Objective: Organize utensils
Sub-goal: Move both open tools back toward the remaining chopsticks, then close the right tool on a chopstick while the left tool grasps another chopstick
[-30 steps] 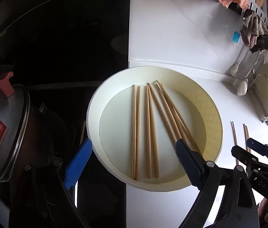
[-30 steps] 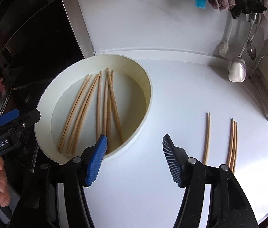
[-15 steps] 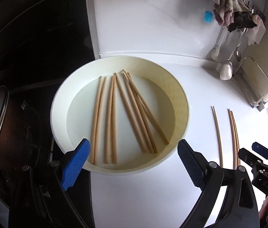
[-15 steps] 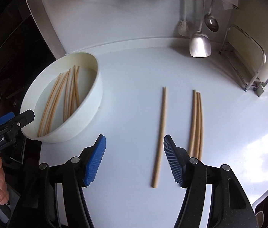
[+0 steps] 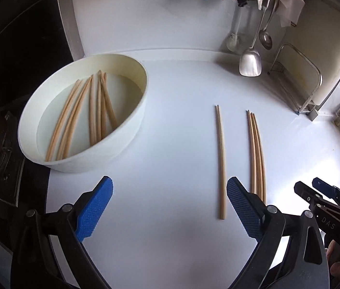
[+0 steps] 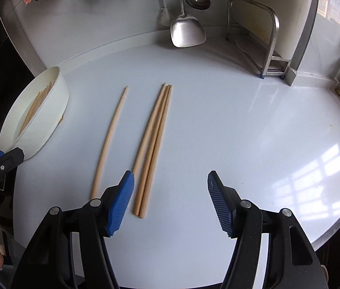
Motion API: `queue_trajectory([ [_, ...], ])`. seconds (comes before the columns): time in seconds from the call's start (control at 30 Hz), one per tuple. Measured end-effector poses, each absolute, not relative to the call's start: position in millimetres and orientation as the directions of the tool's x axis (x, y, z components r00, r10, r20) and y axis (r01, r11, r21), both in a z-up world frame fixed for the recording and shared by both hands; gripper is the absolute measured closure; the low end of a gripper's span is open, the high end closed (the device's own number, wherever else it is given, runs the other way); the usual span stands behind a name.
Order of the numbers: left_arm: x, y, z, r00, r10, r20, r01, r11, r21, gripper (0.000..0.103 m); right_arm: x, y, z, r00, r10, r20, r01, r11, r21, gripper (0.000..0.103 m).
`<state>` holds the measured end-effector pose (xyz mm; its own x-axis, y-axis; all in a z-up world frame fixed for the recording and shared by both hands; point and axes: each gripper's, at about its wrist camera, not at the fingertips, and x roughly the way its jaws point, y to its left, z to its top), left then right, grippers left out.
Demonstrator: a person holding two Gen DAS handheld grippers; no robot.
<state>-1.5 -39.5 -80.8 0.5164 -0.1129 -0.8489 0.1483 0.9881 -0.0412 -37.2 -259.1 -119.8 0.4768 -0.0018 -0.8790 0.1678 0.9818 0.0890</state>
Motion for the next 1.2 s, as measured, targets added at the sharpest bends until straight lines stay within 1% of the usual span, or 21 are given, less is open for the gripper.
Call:
queue_trajectory([
  [0.23, 8, -65, -98, 0.512, -0.104, -0.853, 0.158, 0.987, -0.025, 0.009, -34, -271, -138, 0.497, 0.001, -0.868, 0.177, 0.979, 0.102, 0.042],
  [0.43, 27, -85, -128, 0.529, -0.113, -0.841, 0.216, 0.976, 0.005, 0.008, -15, -268, -162, 0.514, -0.019, -0.857, 0.216, 0.970, 0.108, 0.042],
  [0.6, 39, -87, -142, 0.536, -0.154, -0.830, 0.234, 0.972, -0.029, 0.008, -6, -266, -177, 0.530, -0.025, -0.848, 0.246, 0.961, 0.126, 0.042],
  [0.83, 49, -88, -153, 0.520, -0.169, -0.837, 0.252, 0.967, -0.038, 0.008, -2, -263, -186, 0.524, -0.042, -0.851, 0.277, 0.953, 0.123, 0.042],
  [1.2, 58, -90, -164, 0.495, -0.179, -0.850, 0.271, 0.961, -0.045, 0.008, 8, -247, -192, 0.516, -0.140, -0.845, 0.249, 0.969, -0.009, 0.042],
])
